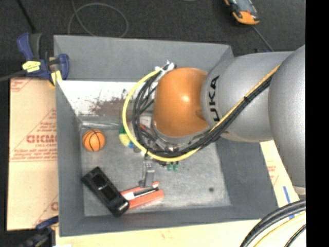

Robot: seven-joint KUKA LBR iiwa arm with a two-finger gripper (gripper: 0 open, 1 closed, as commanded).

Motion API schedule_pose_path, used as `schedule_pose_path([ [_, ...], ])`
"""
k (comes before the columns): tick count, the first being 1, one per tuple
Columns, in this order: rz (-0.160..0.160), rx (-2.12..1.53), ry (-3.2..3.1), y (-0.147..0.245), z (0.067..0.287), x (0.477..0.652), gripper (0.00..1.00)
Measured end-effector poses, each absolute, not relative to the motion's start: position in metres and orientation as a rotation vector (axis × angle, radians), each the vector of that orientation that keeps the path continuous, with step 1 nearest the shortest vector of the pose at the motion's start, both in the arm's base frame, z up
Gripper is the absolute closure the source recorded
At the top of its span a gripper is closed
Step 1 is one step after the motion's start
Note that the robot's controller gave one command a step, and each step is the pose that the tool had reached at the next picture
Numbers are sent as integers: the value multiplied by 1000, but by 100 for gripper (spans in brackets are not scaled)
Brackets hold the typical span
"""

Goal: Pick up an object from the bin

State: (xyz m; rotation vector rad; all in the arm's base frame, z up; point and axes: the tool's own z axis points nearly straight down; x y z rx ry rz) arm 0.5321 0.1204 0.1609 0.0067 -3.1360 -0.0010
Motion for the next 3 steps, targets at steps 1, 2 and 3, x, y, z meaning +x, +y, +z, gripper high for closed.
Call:
schedule_pose_path([
  [1, -3, 2, -3144, 120, 165, 534, 0],
  [2, -1, 58, -3150, 88, 114, 515, 0],
  [3, -3, 373, -3128, 106, 71, 479, 100],
])
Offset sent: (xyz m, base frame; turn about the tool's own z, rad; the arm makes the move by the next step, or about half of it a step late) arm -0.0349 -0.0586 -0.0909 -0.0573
